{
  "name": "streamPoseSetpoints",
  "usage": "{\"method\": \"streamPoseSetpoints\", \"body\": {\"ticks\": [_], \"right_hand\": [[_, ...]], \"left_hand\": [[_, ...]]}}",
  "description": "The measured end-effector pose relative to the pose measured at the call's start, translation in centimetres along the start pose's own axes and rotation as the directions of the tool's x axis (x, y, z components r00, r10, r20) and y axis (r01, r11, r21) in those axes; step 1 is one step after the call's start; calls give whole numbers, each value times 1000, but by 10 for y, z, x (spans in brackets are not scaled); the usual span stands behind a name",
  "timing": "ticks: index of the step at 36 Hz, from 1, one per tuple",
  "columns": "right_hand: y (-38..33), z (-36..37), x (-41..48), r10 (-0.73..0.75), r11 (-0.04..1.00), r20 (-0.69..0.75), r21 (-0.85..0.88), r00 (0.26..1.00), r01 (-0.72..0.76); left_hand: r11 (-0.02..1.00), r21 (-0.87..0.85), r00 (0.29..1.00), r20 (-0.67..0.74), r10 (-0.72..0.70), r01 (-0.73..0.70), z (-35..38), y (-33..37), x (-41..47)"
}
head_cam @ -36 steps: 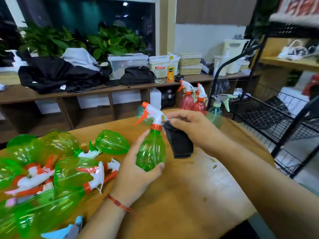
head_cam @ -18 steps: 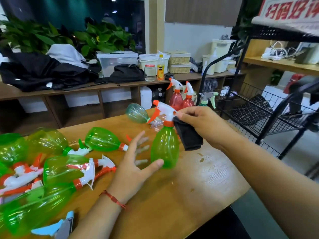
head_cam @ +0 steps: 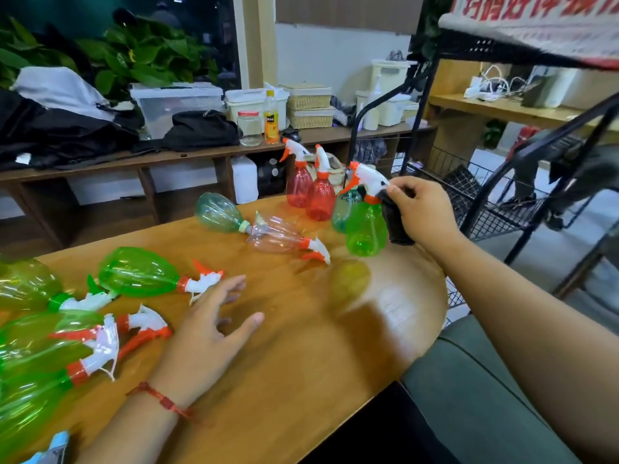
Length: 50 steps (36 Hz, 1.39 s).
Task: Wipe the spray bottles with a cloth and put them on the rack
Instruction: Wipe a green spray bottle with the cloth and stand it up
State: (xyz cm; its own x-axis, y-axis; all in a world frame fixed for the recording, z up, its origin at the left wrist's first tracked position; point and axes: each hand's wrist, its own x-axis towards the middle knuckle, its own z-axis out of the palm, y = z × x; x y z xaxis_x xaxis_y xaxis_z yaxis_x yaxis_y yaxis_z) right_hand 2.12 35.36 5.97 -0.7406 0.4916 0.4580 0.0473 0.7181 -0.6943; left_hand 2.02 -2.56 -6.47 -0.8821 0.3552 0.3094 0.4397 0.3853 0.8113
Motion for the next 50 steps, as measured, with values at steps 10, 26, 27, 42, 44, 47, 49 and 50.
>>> {"method": "streamPoseSetpoints", "body": {"ticks": [10, 26, 27, 42, 44, 47, 49, 50], "right_hand": [[30, 15, 14, 73, 995, -36, -61, 997, -75], [43, 2, -12, 174, 979, -132, 126, 976, -158], [38, 3, -18, 159, 981, -115, 134, 981, -143], [-79, 122, -78, -25, 653, 551, 641, 834, -404], [-95, 140, -84, -68, 639, 601, 639, 797, -428], [-113, 160, -93, -130, 612, 676, 630, 725, -478], [-121, 171, -99, -148, 620, 720, 601, 678, -504], [-124, 175, -102, -158, 626, 738, 589, 657, -511]], "left_hand": [[995, 96, 1000, 22, 4, -6, 0, -4, 1], [994, 108, 999, 34, -16, 12, -6, 0, 0], [994, 112, 999, 36, -14, 10, -6, -1, 0], [995, 67, 996, -68, -64, 68, -21, 9, 4], [993, -58, 988, -110, -106, 100, -22, 15, 6], [970, -214, 968, -196, -160, 117, -27, 19, 10], [959, -264, 950, -260, -174, 103, -31, 14, 13], [957, -275, 941, -289, -177, 96, -33, 11, 14]]}}
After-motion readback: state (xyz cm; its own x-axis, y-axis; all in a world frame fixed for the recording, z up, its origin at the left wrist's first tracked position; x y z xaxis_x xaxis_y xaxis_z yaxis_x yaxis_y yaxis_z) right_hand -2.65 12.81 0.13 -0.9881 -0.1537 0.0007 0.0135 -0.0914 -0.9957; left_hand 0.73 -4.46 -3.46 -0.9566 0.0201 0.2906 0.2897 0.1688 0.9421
